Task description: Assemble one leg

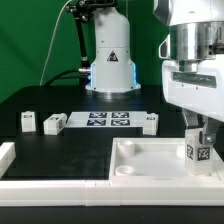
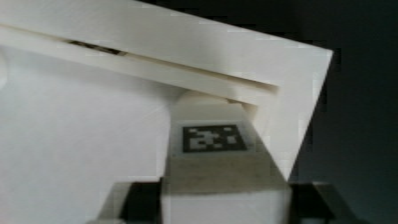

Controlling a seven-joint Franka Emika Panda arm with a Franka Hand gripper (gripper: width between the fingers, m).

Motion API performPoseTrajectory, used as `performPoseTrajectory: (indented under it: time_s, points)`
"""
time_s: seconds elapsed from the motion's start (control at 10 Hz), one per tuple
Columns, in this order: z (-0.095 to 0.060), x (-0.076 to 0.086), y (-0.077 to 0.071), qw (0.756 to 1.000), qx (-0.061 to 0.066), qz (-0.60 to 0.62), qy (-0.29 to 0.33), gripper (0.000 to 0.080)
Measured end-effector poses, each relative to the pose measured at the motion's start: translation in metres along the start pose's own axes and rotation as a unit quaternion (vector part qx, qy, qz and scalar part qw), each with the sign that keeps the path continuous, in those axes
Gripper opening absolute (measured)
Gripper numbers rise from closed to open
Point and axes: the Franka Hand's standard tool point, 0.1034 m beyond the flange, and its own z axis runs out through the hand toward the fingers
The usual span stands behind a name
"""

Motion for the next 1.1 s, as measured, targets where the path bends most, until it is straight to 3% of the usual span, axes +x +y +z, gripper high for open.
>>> performPoseTrajectory:
  time_s: [0.1,0.3,0.4,0.5,1.0,1.1]
  points:
    - [0.0001,0.0,-0.0001,1.0,0.0,-0.015,0.0,0.0292]
    - [-0.0005,0.0006,-0.0017,0.999,0.005,-0.038,0.002,0.0566]
    - [-0.0005,0.002,-0.0015,0.994,0.004,-0.109,0.003,0.0566]
    - [-0.0004,0.001,-0.0013,0.984,0.002,-0.177,0.004,0.0632]
    - [-0.0003,-0.0008,-0.0012,0.91,-0.003,-0.414,0.008,0.0649]
    - [-0.0004,-0.0005,-0.0014,0.881,-0.005,-0.473,0.01,0.0649]
